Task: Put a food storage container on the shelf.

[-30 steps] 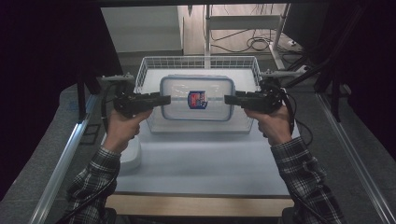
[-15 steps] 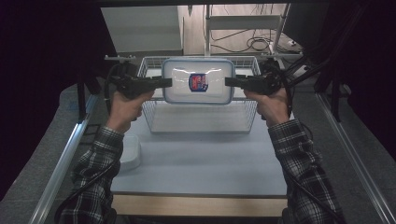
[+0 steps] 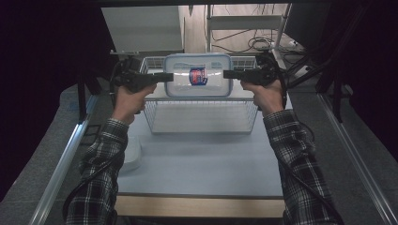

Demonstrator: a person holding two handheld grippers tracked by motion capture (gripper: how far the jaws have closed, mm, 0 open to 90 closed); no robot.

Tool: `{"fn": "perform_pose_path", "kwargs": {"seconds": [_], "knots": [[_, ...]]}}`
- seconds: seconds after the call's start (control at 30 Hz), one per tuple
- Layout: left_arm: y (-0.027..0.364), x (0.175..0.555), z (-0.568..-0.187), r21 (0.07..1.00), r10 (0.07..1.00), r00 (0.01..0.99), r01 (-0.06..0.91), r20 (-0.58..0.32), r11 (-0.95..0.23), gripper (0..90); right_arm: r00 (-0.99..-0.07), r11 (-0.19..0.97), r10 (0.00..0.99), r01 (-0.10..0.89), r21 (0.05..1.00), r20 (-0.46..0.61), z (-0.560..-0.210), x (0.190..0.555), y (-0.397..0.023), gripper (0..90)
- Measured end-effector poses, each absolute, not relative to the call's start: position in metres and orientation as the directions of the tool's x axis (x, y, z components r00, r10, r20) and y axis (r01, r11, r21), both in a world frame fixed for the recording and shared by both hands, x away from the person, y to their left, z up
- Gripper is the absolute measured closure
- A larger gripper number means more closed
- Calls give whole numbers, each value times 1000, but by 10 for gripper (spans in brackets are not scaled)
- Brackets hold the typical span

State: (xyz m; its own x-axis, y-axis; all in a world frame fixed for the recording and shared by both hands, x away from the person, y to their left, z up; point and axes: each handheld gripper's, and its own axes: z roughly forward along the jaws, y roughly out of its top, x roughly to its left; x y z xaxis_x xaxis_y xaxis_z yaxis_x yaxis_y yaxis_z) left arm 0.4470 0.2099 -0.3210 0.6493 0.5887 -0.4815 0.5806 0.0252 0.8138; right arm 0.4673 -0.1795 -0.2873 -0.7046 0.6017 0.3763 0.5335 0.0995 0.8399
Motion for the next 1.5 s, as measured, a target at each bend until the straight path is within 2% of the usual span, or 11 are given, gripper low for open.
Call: {"fn": "perform_pose_path", "kwargs": {"seconds": [0.4, 0.6, 0.9, 0.97, 1.0, 1.2, 1.5], "knots": [[203, 452, -321, 812, 613, 639, 584, -464, 6, 500, -690, 110, 619, 549, 828, 375, -296, 477, -181, 483], [197, 453, -322, 821, 634, 631, 570, -446, 10, 411, -684, 98, 629, 540, 836, 369, -298, 480, -180, 467], [191, 456, -325, 823, 661, 615, 568, -429, 6, 393, -665, 113, 669, 533, 839, 332, -300, 481, -177, 447], [190, 457, -326, 813, 661, 609, 582, -439, 4, 361, -667, 140, 680, 524, 840, 303, -301, 480, -175, 464], [190, 459, -328, 809, 659, 605, 588, -446, 7, 320, -661, 163, 696, 526, 835, 281, -304, 479, -171, 433], [189, 464, -330, 802, 666, 588, 597, -459, 25, 293, -659, 140, 680, 547, 826, 321, -309, 482, -173, 459], [178, 470, -325, 810, 717, 573, 586, -397, -20, 198, -658, 115, 670, 549, 828, 343, -311, 482, -175, 484]]}}
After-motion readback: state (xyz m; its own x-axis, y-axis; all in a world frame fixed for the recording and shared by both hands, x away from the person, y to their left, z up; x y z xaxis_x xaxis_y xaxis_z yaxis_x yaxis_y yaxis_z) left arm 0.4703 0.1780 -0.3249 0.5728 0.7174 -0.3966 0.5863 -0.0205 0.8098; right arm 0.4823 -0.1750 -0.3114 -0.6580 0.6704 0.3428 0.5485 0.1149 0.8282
